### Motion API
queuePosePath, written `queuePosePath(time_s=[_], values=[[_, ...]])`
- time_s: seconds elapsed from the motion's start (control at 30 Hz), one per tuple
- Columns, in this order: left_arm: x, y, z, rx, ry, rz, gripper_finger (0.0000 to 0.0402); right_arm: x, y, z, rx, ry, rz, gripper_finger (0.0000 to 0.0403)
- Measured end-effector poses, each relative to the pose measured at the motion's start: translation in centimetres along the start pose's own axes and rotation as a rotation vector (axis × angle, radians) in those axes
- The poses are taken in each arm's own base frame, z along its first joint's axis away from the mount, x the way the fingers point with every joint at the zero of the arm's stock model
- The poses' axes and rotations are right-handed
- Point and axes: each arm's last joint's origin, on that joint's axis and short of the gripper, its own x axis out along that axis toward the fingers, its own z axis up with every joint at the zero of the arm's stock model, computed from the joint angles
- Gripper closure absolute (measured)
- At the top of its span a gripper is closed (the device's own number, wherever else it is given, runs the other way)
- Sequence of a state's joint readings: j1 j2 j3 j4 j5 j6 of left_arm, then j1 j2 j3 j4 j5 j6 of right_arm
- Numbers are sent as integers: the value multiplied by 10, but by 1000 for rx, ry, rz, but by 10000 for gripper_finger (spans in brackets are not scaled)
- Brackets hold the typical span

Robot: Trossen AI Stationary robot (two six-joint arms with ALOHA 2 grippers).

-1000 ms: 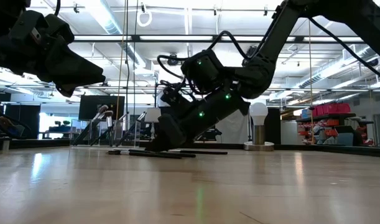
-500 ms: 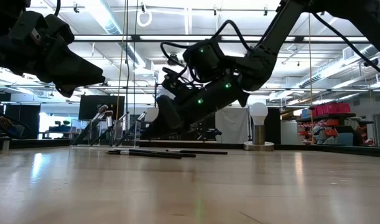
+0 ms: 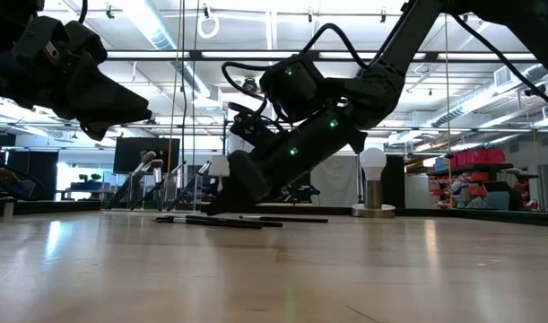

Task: Put items in baskets/containers
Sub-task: Put the eyeshadow brush into the transparent organizer

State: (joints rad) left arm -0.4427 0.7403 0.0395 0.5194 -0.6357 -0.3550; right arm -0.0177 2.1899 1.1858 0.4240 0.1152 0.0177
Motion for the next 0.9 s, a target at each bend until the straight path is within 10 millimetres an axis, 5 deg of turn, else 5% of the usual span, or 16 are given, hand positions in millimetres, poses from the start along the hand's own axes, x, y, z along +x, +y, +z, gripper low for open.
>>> queuePosePath(time_s=[0.57, 0.9], values=[[0, 0, 0, 0, 0, 0, 278, 5, -5, -11, -15, 54, -3, 253], [0, 0, 0, 0, 0, 0, 278, 24, -5, -40, 7, 51, -11, 353]])
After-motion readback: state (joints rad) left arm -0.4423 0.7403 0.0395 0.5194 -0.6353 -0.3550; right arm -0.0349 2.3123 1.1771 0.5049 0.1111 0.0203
